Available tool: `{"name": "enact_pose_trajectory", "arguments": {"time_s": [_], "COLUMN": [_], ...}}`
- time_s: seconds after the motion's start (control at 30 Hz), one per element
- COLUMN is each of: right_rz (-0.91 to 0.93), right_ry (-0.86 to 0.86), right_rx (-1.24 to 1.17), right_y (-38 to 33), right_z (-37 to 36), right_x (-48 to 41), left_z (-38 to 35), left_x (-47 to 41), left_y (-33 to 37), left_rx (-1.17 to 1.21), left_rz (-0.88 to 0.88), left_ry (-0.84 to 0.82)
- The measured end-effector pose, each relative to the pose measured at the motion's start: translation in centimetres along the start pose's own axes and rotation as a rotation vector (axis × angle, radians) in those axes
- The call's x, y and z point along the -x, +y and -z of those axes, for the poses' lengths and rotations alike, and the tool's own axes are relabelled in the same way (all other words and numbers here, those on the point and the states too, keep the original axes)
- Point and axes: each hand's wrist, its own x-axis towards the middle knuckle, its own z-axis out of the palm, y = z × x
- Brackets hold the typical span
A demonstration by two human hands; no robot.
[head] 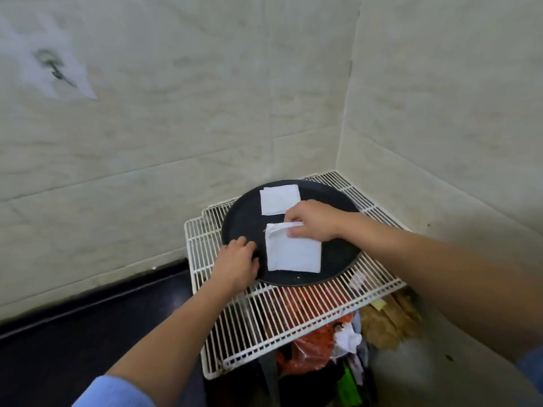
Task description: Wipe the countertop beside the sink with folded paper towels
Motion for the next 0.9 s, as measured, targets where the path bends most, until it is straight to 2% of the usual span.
{"name": "enact_pose_trajectory", "arguments": {"time_s": [0.1, 0.2, 0.33, 0.57, 0.77, 0.9], "right_rz": [-0.022, -0.094, -0.179, -0.214, -0.090, -0.090], "right_ry": [-0.083, -0.075, -0.017, 0.081, 0.247, 0.093], "right_rx": [-0.053, -0.036, 0.036, 0.207, 0.471, 0.280], "right_y": [0.8, 2.4, 3.9, 4.7, 4.0, 4.7], "right_z": [-0.7, -1.8, -2.8, -4.5, -5.4, -7.9], "right_x": [-3.2, -6.4, -9.1, -10.6, -8.9, -7.2], "left_z": [-0.4, -0.4, -0.4, -0.6, -0.4, -1.1], "left_x": [0.2, 0.1, -0.1, -1.6, -3.9, -4.5], "left_y": [-0.4, -0.6, -1.3, -2.3, -2.1, -2.6], "left_rx": [0.048, 0.085, 0.106, 0.157, 0.193, 0.128], "left_rz": [-0.009, -0.016, -0.035, -0.050, -0.131, -0.207], "left_ry": [0.027, 0.040, 0.048, 0.090, 0.136, 0.022]}}
